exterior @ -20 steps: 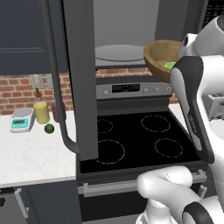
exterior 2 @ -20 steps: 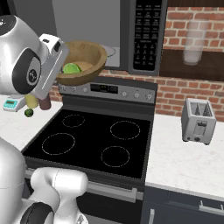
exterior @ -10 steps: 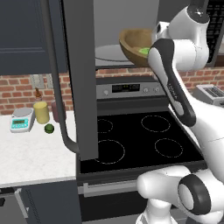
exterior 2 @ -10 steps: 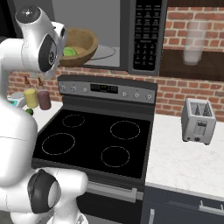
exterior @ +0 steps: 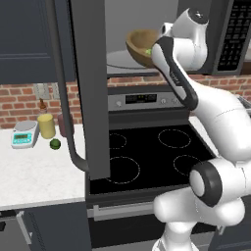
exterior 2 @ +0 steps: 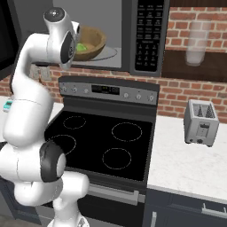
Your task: Pick the lemon wedge from the sink and place it in the bowl. Then pick the bowl and place it in the microwave. Then close the microwave door and press the start button.
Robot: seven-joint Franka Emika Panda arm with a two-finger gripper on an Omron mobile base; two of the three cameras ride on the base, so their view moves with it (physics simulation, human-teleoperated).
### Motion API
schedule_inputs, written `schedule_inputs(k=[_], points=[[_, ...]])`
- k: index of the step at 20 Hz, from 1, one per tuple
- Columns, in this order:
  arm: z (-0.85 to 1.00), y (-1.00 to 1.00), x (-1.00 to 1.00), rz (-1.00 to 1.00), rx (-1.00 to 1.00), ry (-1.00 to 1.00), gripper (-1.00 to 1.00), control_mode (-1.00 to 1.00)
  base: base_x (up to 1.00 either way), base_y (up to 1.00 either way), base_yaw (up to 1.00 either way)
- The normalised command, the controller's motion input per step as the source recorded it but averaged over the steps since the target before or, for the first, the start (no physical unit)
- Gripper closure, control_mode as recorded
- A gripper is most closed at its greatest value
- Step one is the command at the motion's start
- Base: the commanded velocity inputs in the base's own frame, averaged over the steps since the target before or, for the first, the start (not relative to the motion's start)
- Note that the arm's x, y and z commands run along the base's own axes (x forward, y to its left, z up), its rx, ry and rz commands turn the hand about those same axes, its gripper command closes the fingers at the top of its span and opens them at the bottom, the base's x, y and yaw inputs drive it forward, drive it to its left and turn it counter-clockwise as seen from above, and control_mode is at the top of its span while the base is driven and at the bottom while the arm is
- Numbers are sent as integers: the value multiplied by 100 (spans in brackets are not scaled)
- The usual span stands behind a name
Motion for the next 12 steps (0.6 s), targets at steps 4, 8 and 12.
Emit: schedule_inputs(k=[4, 8, 12], points=[[0, 0, 100, 0, -5, 8, 100, -100, 0, 0, 0], [0, 0, 100, 0, -6, 5, 100, -100, 0, 0, 0], [0, 0, 86, 0, -6, 0, -100, -100, 0, 0, 0]])
